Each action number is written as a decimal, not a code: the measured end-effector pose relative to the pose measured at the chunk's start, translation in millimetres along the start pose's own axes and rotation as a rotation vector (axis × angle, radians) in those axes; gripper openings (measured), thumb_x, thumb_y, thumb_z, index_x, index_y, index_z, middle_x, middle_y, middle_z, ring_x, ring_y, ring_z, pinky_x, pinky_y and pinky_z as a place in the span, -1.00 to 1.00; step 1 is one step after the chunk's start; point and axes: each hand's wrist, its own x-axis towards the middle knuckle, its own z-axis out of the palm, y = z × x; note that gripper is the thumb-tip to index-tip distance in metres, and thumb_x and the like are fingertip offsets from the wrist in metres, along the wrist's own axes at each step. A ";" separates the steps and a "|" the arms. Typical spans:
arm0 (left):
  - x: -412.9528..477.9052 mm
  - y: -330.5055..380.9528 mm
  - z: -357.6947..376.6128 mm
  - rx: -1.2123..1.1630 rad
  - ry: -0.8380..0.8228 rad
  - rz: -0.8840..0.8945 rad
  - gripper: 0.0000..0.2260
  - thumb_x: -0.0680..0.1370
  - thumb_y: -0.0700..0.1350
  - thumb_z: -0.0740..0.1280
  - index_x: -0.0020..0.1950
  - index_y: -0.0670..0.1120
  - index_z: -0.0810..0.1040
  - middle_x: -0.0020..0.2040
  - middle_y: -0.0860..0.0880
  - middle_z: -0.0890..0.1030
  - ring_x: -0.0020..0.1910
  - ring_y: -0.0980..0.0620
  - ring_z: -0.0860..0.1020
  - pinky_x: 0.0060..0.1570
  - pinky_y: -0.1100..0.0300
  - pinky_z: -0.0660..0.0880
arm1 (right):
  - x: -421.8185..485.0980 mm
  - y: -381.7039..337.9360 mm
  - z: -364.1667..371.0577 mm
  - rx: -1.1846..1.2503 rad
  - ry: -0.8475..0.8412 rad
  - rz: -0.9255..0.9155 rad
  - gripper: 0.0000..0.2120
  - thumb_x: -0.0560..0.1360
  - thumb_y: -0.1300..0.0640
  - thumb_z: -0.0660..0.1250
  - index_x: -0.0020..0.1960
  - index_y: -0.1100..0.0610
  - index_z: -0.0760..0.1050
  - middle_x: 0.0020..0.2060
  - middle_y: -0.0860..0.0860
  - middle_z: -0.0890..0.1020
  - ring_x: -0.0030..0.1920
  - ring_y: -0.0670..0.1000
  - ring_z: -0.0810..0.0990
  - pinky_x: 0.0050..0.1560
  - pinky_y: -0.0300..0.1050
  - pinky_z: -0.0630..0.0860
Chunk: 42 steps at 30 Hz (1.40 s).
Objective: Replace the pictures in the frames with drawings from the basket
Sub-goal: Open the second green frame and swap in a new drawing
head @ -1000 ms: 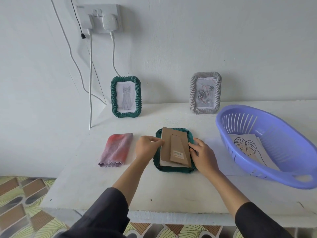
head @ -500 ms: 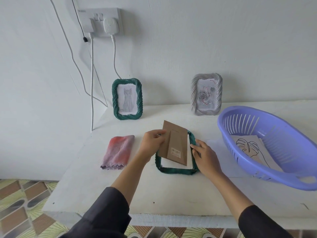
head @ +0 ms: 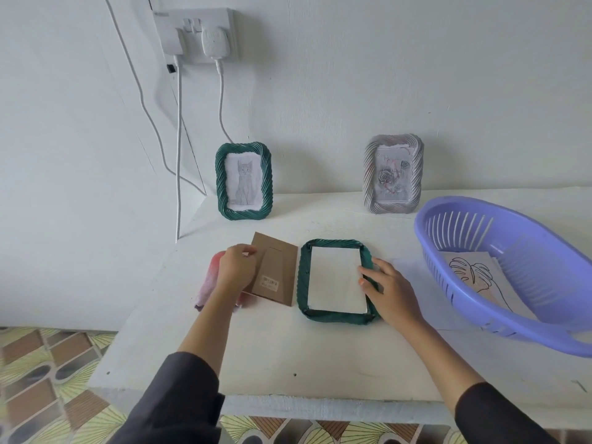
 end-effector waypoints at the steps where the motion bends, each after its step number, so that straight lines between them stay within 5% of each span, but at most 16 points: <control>1: -1.8 0.5 0.3 0.038 0.008 0.007 -0.70 0.57 -0.16 0.18 0.27 -0.09 0.52 0.23 -0.10 0.56 0.12 -0.08 0.53 -0.09 0.24 0.35 | 0.2 0.1 0.1 0.001 0.000 0.002 -0.70 0.54 0.05 0.24 0.26 0.00 0.51 0.41 -0.01 0.36 0.37 0.03 0.36 0.34 -0.06 0.30; 6: -2.6 -2.6 6.8 0.227 -0.011 0.029 -0.71 0.56 -0.16 0.15 0.25 -0.08 0.49 0.19 -0.12 0.56 0.08 -0.13 0.56 -0.06 0.08 0.53 | 0.6 1.0 0.1 0.018 0.008 -0.002 -0.70 0.53 0.06 0.26 0.25 0.01 0.52 0.40 0.00 0.37 0.36 0.04 0.38 0.33 -0.05 0.33; 17: 3.9 -1.7 13.5 0.542 -0.049 0.076 -0.70 0.50 -0.25 0.14 0.06 -0.04 0.62 -0.01 -0.04 0.64 -0.13 -0.06 0.59 -0.46 0.23 0.33 | 0.6 1.4 1.3 0.042 0.004 0.019 -0.71 0.53 0.04 0.26 0.24 -0.02 0.52 0.40 -0.02 0.37 0.36 0.03 0.38 0.32 -0.07 0.32; 24: 3.9 1.4 21.4 0.491 0.053 0.122 -0.72 0.50 -0.23 0.14 0.03 -0.12 0.63 0.08 -0.09 0.54 0.01 -0.13 0.56 -0.20 0.07 0.53 | 0.2 0.8 1.2 0.042 0.008 0.013 -0.71 0.53 0.05 0.26 0.24 -0.01 0.53 0.40 -0.02 0.37 0.37 0.01 0.37 0.33 -0.10 0.29; 30: 6.0 -0.3 19.5 0.491 0.064 0.045 -0.73 0.55 -0.19 0.10 0.19 -0.14 0.47 0.19 -0.16 0.47 0.23 -0.18 0.41 0.12 -0.02 0.40 | -0.2 -0.2 0.3 0.040 0.004 0.018 -0.71 0.53 0.04 0.25 0.24 -0.01 0.52 0.40 -0.04 0.36 0.37 0.00 0.36 0.33 -0.10 0.29; 37: 14.6 -28.8 4.0 0.406 0.058 0.058 -0.83 0.47 -0.19 0.10 -0.21 -0.10 0.48 -0.08 -0.11 0.56 0.00 -0.21 0.55 0.11 -0.04 0.45 | 0.3 0.7 1.0 0.033 0.012 0.017 -0.70 0.53 0.04 0.25 0.25 -0.02 0.51 0.40 -0.04 0.36 0.37 -0.01 0.36 0.31 -0.12 0.31; 42: 20.2 -42.4 1.8 0.360 0.065 0.077 -0.73 0.55 -0.11 0.06 -0.01 -0.07 0.55 0.12 -0.08 0.57 0.11 -0.15 0.51 0.20 -0.05 0.40 | 0.5 1.7 2.3 0.034 0.021 0.013 -0.71 0.53 0.04 0.26 0.24 -0.02 0.52 0.40 -0.04 0.37 0.37 -0.01 0.37 0.31 -0.09 0.33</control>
